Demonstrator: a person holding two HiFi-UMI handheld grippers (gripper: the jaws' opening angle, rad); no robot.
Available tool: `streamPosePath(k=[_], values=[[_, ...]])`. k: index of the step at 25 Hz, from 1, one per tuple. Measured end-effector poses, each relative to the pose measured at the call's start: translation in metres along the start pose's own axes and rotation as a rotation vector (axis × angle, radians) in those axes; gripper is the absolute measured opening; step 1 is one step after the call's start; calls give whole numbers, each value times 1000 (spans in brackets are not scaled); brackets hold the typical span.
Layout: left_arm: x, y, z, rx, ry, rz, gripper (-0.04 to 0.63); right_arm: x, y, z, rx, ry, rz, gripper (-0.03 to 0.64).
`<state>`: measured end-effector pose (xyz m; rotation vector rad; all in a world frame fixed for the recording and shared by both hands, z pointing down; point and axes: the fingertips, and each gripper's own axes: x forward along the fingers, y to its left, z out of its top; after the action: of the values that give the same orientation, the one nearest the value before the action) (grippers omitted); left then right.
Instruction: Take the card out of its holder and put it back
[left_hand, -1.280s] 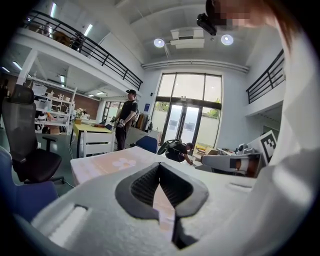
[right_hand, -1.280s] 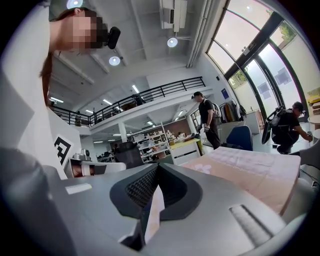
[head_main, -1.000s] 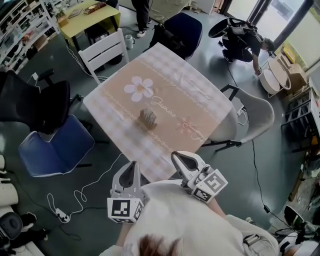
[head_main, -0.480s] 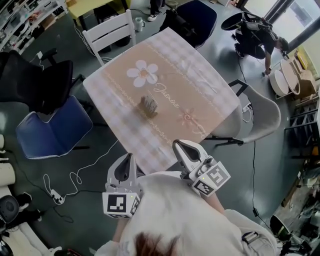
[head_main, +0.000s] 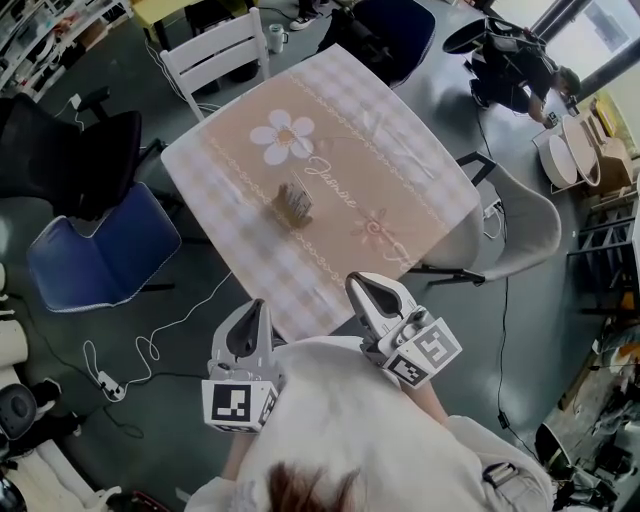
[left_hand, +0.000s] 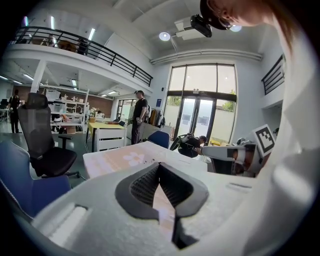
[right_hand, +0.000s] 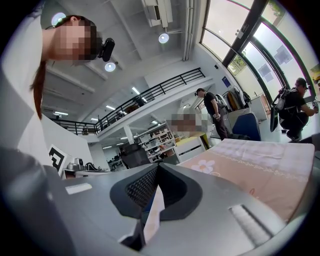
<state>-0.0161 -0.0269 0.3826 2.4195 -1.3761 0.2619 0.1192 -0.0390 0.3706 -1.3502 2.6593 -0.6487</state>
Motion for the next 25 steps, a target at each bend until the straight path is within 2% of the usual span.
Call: streamPosePath(k=[4, 9, 15, 20, 25], values=[[0, -1, 0, -10, -2, -2, 0, -1, -1, 0, -2, 10, -5, -3], [-2, 1, -6, 19, 16, -4, 0, 0, 0, 0, -11, 15, 2, -3], [-3, 3, 2, -25, -23, 13, 0, 4, 5, 0, -27, 24, 15, -3], [-6, 7, -5, -2, 4, 14, 0, 11, 5, 1, -53, 29, 7, 0], [-7, 10, 2, -58, -35, 23, 0, 27, -5, 9, -129, 30, -15, 25]])
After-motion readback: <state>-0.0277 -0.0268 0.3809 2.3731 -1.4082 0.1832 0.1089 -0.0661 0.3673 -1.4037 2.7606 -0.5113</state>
